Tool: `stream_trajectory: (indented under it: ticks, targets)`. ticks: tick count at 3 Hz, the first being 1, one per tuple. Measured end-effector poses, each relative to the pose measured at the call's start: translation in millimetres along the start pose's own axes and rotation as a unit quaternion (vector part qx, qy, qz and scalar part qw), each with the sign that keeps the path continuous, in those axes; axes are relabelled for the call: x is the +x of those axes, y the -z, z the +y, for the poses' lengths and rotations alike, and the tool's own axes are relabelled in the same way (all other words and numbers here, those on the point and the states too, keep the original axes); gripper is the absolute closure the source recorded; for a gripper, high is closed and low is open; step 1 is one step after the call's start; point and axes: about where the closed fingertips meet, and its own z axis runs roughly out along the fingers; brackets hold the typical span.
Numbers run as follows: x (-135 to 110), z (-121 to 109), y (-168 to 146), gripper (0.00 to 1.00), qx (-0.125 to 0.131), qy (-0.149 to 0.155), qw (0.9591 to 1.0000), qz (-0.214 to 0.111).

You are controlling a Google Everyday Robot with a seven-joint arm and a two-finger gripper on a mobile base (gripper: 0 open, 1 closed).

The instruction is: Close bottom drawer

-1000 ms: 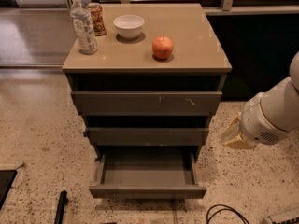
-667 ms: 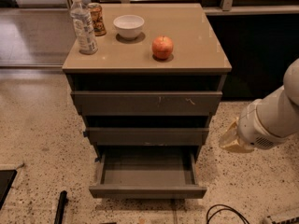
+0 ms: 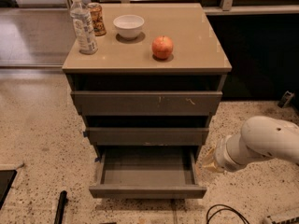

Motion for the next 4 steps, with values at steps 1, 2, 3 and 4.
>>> stream_trajectory:
  ticks: [1, 2, 3, 4]
  targets:
    - [26.9, 0.2, -66.5, 1.0, -0.028, -0.017, 0.9994, 0.007]
    - [27.4, 1.2, -67.8, 1.0, -0.03, -0.017, 0.9994, 0.007]
    - [56.0, 5.1, -113.5, 1.0, -0.028, -0.008, 0.9995, 0.008]
    - [79.0, 12.8, -170.7, 1.0, -0.041, -0.013, 0.9991, -0.005]
